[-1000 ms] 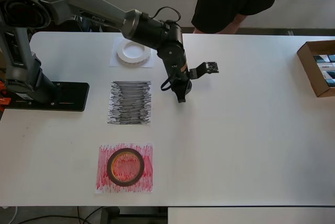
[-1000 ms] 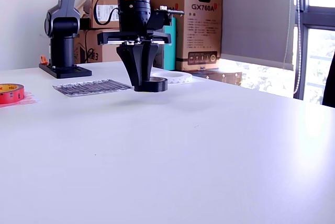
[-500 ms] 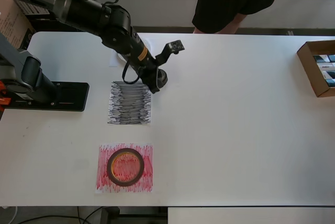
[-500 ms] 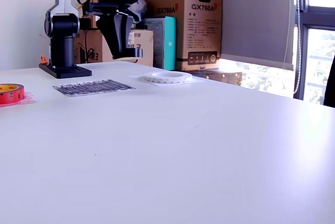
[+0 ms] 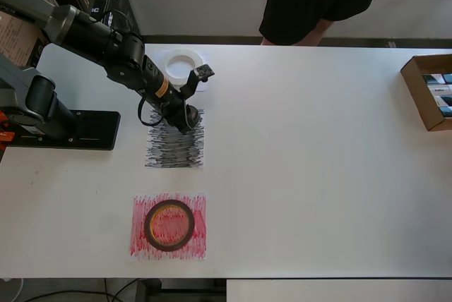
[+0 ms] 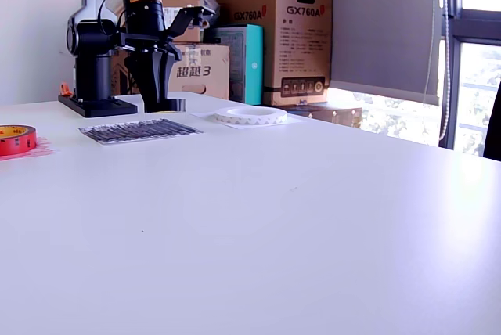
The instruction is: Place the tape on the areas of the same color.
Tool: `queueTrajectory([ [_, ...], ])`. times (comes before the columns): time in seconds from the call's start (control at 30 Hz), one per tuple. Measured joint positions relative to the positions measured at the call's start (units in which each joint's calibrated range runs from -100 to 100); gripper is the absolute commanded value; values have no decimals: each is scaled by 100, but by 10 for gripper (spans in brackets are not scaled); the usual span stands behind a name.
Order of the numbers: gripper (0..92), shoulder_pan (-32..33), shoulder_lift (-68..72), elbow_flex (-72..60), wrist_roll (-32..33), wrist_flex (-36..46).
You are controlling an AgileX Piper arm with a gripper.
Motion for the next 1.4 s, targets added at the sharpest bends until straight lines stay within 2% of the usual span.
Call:
queueTrajectory([
  [0.6, 0, -580, 0, 108, -198, -352],
  [0.93, 0, -516, -111, 213, -203, -235],
  [1.4, 0, -498, -111, 213, -612, -235],
])
